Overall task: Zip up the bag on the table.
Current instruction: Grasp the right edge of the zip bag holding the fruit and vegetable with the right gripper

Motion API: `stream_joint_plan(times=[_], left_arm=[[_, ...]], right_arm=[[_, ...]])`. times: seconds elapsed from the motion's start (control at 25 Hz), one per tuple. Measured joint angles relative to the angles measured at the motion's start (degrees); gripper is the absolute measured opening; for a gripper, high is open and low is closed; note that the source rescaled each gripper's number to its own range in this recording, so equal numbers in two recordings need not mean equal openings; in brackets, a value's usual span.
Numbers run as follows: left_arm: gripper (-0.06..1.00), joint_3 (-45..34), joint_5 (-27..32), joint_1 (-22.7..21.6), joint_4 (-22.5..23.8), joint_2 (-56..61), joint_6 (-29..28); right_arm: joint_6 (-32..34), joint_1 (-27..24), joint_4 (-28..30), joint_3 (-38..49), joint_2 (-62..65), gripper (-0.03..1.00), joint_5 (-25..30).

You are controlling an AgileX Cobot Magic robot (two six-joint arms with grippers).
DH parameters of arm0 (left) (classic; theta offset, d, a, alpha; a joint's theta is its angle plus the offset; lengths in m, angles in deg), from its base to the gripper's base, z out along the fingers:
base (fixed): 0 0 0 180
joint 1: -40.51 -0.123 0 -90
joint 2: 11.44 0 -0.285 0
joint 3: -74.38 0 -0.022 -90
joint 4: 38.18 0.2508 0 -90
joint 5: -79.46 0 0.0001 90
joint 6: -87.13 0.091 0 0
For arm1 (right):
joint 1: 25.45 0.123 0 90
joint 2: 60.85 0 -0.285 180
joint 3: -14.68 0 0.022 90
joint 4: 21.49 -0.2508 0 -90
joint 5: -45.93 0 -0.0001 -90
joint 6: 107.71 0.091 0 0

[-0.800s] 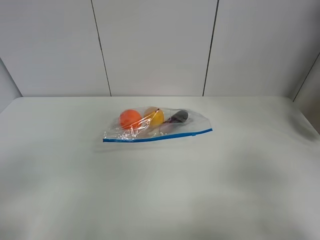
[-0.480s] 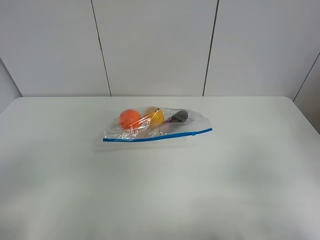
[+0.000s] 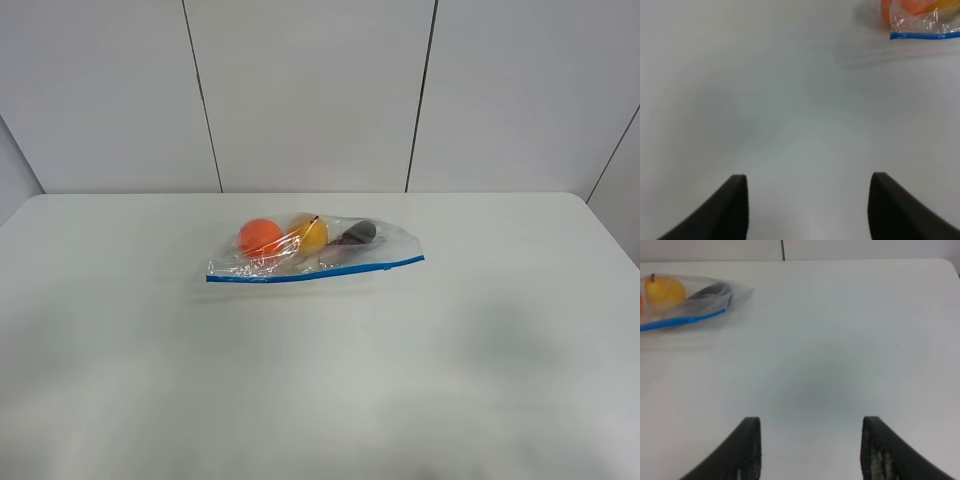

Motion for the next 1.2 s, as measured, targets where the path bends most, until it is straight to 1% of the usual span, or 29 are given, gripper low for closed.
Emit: stream_joint_plan(times=[1.2], left_arm=[[0.9, 0.0, 0.0, 0.0, 0.0, 0.0, 0.0]], right_arm=[[0.0, 0.0, -0.4, -0.3, 0.0, 0.64, -0.2]])
